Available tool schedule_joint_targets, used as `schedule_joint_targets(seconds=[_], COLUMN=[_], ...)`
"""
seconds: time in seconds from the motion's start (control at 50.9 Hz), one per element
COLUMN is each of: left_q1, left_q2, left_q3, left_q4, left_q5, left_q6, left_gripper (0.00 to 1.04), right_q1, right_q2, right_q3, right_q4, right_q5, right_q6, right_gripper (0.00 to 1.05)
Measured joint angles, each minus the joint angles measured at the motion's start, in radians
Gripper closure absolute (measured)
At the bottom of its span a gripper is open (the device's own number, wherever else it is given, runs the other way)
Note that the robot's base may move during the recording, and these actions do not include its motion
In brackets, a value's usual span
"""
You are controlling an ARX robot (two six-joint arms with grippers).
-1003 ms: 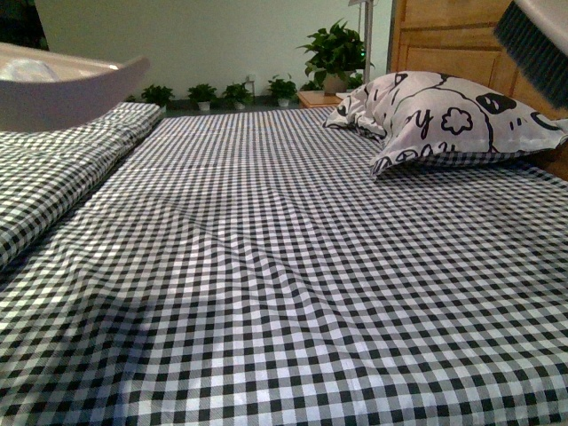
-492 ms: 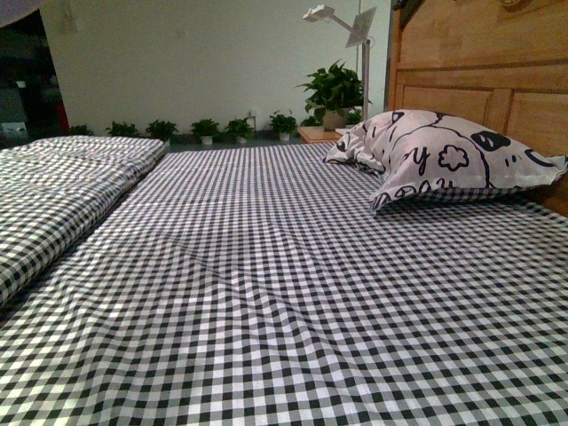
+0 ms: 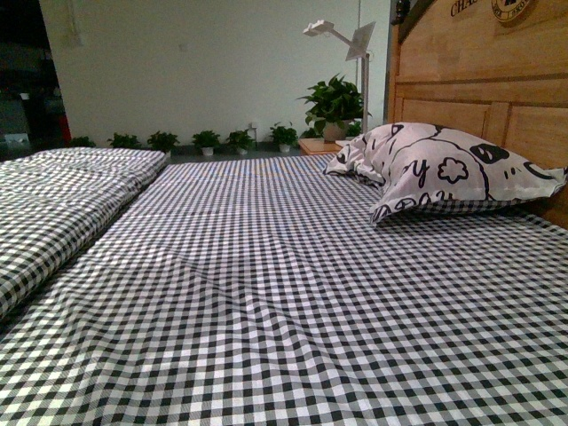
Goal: Clean up trash
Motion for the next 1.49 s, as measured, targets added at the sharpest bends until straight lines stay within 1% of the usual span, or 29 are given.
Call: schedule_joint_targets(seconds=[0.236, 0.354, 0.511, 1.494], left_q1=[-0.006, 0.006, 0.010, 0.010], left_q2=[-0.024, -0.029, -0.032, -0.032], left_q3=[-0.029, -0.030, -0.031, -0.031], left_q4=[-0.008, -0.008, -0.008, -0.008], left_q5=[-0.003, 0.018, 0.021, 0.021], left_q6=[-0.032, -0.045, -0.055, -0.057], left_gripper=[0.79, 0.79, 0.79, 0.79], right_q1=[0.000, 0.012, 0.027, 0.027], right_q2=[-0.018, -0.024, -0.038, -0.039], right_q3=[0.007, 0.007, 0.007, 0.006], right_q4=[-0.005, -0.006, -0.024, -0.027], right_q5=[-0.003, 0.006, 0.018, 0.023], right_q6=[0.011, 0.012, 0.011, 0.011], right_gripper=[0.85, 0.85, 0.85, 0.85])
